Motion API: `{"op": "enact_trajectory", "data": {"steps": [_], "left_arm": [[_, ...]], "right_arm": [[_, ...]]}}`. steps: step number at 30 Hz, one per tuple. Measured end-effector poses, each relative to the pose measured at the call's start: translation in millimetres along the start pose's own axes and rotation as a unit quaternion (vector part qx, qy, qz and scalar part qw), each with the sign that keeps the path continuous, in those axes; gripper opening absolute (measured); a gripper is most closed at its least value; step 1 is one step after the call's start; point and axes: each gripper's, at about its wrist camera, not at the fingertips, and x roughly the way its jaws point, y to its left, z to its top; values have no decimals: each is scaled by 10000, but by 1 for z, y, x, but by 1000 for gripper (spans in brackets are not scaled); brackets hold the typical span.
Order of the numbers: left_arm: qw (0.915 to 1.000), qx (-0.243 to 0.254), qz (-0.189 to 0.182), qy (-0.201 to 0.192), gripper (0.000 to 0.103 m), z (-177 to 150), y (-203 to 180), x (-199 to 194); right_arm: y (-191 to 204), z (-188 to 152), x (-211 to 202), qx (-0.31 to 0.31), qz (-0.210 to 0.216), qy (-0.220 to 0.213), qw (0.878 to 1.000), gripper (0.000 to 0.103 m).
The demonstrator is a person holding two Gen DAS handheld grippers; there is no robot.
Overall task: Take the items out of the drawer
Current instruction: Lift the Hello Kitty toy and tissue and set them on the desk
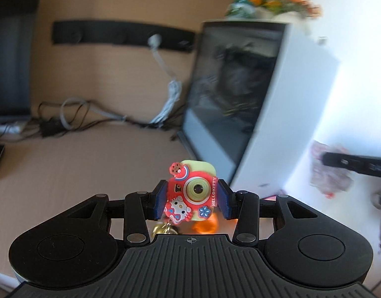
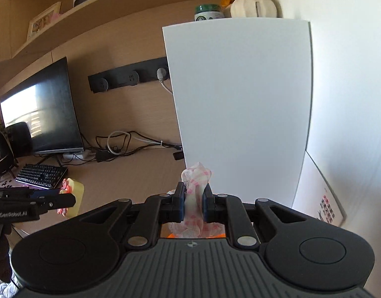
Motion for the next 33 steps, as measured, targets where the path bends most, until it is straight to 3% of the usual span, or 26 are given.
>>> {"op": "enact_trajectory", "data": {"steps": [6,10,22,25,29,33], "left_arm": [[9971,-383,385,530,47,-27,60,5],[9933,-485,539,898,47,-47,79,39],[9836,-349,630,1653,51,-86,90,107],[9837,-160,753,1627,50,-88,91,111],[9841,-384,695,1588,50,-85,98,107],[9903,-667,538,1098,50,-78,104,83]], "right_arm": [[-17,-14,46,365,143,577,9976,13],[-26,-30,81,538,246,1027,9929,13],[-2,-92,174,178,460,2044,9776,13],[5,-98,193,69,505,2182,9746,13],[7,-107,211,-102,506,2345,9707,13],[7,-113,219,-227,449,2392,9697,13]]}}
